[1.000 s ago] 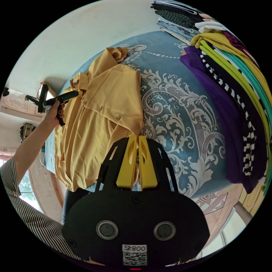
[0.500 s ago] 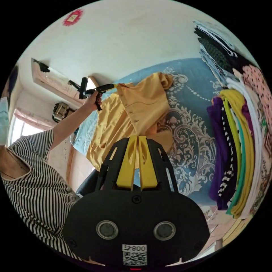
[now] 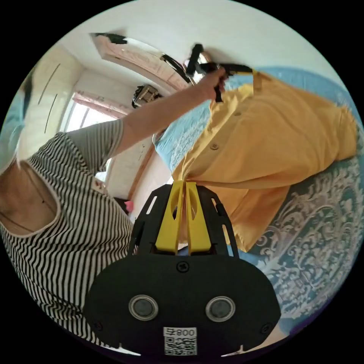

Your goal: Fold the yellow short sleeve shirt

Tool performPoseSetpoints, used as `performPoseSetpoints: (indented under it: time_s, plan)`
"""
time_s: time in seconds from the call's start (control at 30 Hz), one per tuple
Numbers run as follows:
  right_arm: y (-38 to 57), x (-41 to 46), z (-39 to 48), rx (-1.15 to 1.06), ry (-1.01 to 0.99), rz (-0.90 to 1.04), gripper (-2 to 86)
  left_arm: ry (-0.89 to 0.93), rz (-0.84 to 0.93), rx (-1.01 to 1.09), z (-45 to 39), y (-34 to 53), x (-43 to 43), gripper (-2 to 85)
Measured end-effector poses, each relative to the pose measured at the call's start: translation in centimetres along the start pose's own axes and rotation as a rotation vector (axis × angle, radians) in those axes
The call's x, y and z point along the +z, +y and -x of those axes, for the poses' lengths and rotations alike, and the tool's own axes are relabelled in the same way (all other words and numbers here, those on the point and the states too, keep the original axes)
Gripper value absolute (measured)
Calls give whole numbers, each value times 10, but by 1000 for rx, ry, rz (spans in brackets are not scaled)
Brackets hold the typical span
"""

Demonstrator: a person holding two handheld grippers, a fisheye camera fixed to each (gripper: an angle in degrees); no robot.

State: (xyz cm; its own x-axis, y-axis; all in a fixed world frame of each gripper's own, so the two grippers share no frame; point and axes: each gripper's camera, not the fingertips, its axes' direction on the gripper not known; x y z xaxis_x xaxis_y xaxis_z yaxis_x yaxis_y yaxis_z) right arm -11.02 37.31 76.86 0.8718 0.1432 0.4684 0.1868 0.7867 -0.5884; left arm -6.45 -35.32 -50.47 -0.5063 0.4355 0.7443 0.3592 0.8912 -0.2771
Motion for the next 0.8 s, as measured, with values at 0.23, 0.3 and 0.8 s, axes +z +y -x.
performPoseSetpoints:
  time_s: [0.23,0.3,0.8]
  plan:
    - [-6,-33,-122,248,155,-199,43,27,-13,-76,65,50,18,53]
    - [-19,-64,-153,275,267,-289,54,37,-74,-107,91,73,7,68]
    - [-262,-91,-345,383,669,-200,90,-26,-256,-699,315,213,-4,121]
